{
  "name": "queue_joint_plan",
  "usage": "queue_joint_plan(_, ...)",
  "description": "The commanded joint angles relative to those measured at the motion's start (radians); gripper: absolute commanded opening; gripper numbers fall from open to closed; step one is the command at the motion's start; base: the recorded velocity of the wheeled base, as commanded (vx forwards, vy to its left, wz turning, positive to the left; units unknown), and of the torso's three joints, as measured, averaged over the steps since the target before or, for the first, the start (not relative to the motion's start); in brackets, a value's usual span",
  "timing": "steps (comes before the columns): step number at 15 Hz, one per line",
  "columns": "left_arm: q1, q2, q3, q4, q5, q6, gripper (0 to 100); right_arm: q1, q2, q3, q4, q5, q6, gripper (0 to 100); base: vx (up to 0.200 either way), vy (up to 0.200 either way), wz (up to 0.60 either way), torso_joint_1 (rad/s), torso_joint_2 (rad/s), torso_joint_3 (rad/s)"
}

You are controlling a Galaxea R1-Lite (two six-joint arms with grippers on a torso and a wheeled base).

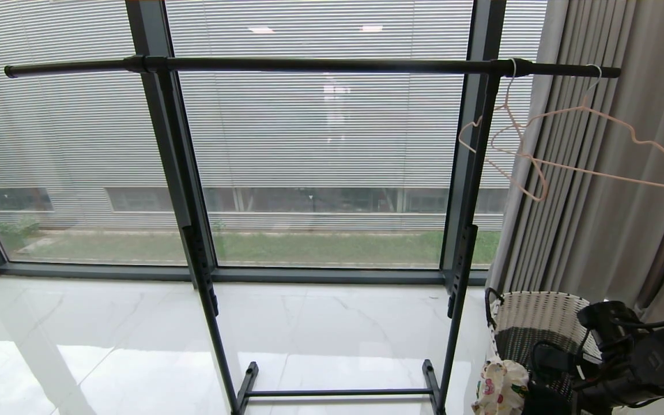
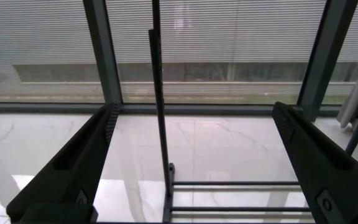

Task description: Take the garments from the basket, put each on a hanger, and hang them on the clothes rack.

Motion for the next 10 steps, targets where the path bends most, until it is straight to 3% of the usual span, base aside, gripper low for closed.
queue_joint_plan(1, 0.001, 0.000, 0.000, 0.000, 0.001, 0.000, 100, 0.000, 0.051, 0.002, -0.029, -0.006, 0.000, 100, 0.000, 0.000, 0.00, 0.000, 0.00, 0.000)
queue_joint_plan(5, 0.001, 0.000, 0.000, 0.000, 0.000, 0.001, 100, -0.003, 0.056, -0.001, -0.037, -0.043, 0.000, 100, 0.000, 0.000, 0.00, 0.000, 0.00, 0.000)
queue_joint_plan(8, 0.001, 0.000, 0.000, 0.000, 0.000, 0.000, 100, -0.021, 0.082, 0.002, -0.119, -0.042, 0.000, 100, 0.000, 0.000, 0.00, 0.000, 0.00, 0.000)
queue_joint_plan(9, -0.001, 0.000, 0.000, 0.000, 0.000, 0.001, 100, -0.024, 0.083, 0.002, -0.129, -0.042, 0.000, 0, 0.000, 0.000, 0.00, 0.000, 0.00, 0.000)
queue_joint_plan(10, 0.001, 0.000, 0.000, 0.000, 0.001, -0.002, 100, -0.024, 0.085, 0.000, -0.133, -0.042, 0.000, 0, 0.000, 0.000, 0.00, 0.000, 0.00, 0.000)
